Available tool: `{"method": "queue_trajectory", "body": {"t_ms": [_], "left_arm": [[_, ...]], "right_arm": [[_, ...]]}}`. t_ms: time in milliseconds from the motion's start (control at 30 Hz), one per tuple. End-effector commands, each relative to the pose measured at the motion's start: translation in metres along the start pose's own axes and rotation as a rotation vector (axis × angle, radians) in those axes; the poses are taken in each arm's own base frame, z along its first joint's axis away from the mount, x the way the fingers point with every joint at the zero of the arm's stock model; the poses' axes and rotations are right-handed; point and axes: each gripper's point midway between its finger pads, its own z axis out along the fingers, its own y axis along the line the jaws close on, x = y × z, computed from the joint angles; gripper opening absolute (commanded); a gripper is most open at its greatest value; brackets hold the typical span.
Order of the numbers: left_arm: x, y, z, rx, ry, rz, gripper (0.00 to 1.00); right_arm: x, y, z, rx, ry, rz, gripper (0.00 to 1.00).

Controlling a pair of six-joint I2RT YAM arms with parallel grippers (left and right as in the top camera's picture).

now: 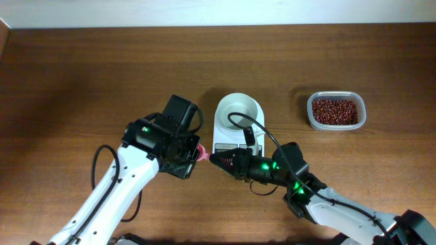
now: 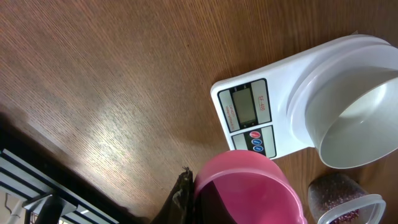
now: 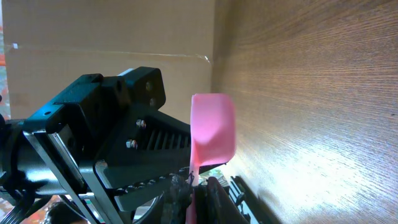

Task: Scoop and weigh 50g on scale
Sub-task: 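Grasp the pink scoop handle with the right gripper, then open the left gripper and pull the scoop away with the right gripper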

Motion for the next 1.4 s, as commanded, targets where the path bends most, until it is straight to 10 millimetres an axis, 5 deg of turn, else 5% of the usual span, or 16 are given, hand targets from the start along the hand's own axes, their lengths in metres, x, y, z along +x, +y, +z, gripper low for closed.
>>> {"method": "queue_trajectory", "body": {"t_ms": [0,100,200,267,433,700,833,1033,1200,1367], "left_arm": [[0.002,0.000,-0.003,0.007,0.004,-0.010,0.15],[0.002,0.000,-0.003,0.007,0.004,-0.010,0.42],[0.002,0.000,-0.003,0.007,0.004,-0.010,0.88],[0.002,0.000,-0.003,0.007,0.004,-0.010,0.99],[-0.002,0.000,-0.003,0.009,-0.023,-0.010,0.99],[-0.003,0.000,-0.003,0.009,-0.026,-0.010,0.99],[-0.003,0.000,-0.003,0.009,-0.026,-0.010,0.99],[-0.007,-0.001,-0.003,0.010,-0.053,-0.011,0.99],[-0.011,-0.002,-0.004,0.018,-0.075,-0.011,0.99],[-0.011,-0.006,-0.004,0.032,-0.075,-0.009,0.99]], "right_arm": [[0.002,0.003,0.002,-0.009,0.010,-0.017,0.12],[0.001,0.001,0.002,0.002,0.004,-0.026,0.09],[-0.001,-0.012,0.002,0.051,-0.009,-0.042,0.09],[-0.005,-0.014,0.000,0.059,-0.019,-0.038,0.08],[-0.016,-0.024,-0.008,0.092,-0.029,-0.187,0.04],[-0.006,-0.022,-0.011,0.065,0.055,-0.434,0.04],[-0.020,-0.036,-0.024,0.134,0.026,-0.483,0.04],[-0.034,-0.041,-0.067,0.256,-0.028,-0.532,0.04],[-0.046,-0.055,-0.135,0.574,-0.196,-0.531,0.04],[-0.054,-0.018,-0.177,0.576,-0.399,-0.602,0.04]]}}
